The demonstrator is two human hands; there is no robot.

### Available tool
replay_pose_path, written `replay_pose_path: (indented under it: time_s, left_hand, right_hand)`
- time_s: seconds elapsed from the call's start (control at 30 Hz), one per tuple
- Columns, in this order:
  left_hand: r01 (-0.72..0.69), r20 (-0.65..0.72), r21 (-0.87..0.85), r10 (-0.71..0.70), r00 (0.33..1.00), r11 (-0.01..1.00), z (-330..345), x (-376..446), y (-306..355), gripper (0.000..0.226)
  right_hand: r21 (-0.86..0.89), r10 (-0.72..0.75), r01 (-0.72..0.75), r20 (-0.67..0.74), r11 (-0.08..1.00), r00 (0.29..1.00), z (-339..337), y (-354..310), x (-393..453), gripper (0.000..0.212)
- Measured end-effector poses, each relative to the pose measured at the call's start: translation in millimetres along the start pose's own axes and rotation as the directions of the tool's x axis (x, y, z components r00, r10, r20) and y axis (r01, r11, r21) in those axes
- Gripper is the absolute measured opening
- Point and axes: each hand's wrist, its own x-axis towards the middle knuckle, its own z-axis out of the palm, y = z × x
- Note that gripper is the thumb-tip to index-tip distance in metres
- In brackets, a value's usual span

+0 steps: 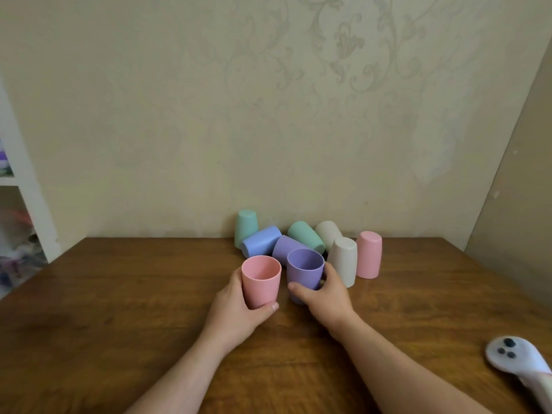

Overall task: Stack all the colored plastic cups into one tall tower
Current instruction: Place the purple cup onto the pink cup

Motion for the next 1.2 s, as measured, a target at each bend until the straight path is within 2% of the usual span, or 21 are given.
replay_pose_path:
  time_s: [0.1,0.2,0.27,0.33,0.4,0.5,0.57,0.7,0.83,1.03,1.13,1.2]
  left_hand:
    - [0.002,-0.002,0.005,-0.002,1.0,1.0,-0.4,-0.9,0.9,0.095]
    - [-0.01,0.009,-0.006,0.01,1.0,1.0,-0.1,-1.3,1.8,0.096]
    - [-0.01,0.026,-0.021,0.01,1.0,1.0,-0.4,-1.3,2.7,0.098]
    - [-0.005,0.039,-0.042,0.007,0.999,0.999,-1.0,-1.5,3.1,0.099]
    - [-0.009,0.049,-0.061,0.012,0.999,0.998,-2.1,-2.3,3.6,0.099]
    - [-0.003,0.063,-0.087,0.009,0.998,0.996,-3.4,-3.5,4.2,0.093]
    - [0.008,0.072,-0.094,-0.002,0.997,0.996,-4.3,-3.9,5.4,0.085]
    - [0.015,0.069,-0.076,-0.01,0.998,0.997,-3.9,-2.7,5.0,0.069]
    - [0.018,0.077,-0.092,-0.011,0.997,0.996,-3.3,-2.2,2.2,0.074]
    - [0.022,0.086,-0.081,-0.015,0.996,0.996,-3.4,-1.8,1.2,0.074]
    - [0.033,0.069,-0.079,-0.027,0.997,0.996,-4.0,-1.8,-1.0,0.075]
    - [0.032,0.065,-0.081,-0.027,0.998,0.996,-4.0,-2.0,-1.3,0.078]
  right_hand:
    - [0.079,-0.027,0.032,-0.059,0.996,0.998,-1.6,-22.9,0.1,0.066]
    - [0.162,-0.112,0.132,-0.129,0.978,0.985,-6.8,-68.0,10.4,0.083]
    - [0.216,-0.154,0.176,-0.112,0.96,0.982,-9.6,-99.7,13.0,0.078]
    - [0.251,-0.193,0.196,-0.037,0.948,0.981,-6.9,-119.0,11.8,0.067]
    - [0.186,-0.231,0.22,0.041,0.958,0.972,3.0,-123.3,6.7,0.069]
    - [0.019,-0.239,0.239,0.132,0.971,0.962,22.5,-105.6,-1.0,0.098]
    - [-0.012,-0.236,0.241,0.158,0.97,0.959,31.3,-91.5,-7.0,0.104]
    - [-0.081,-0.244,0.261,0.182,0.962,0.953,41.5,-78.4,-18.1,0.091]
    - [-0.077,-0.283,0.3,0.174,0.951,0.943,47.9,-75.1,-18.6,0.103]
    - [-0.145,-0.306,0.316,0.085,0.938,0.948,48.0,-63.4,-18.6,0.081]
    - [-0.136,-0.299,0.315,0.124,0.939,0.946,51.9,-51.7,-29.8,0.07]
    - [-0.131,-0.303,0.32,0.136,0.938,0.943,52.9,-44.5,-35.9,0.073]
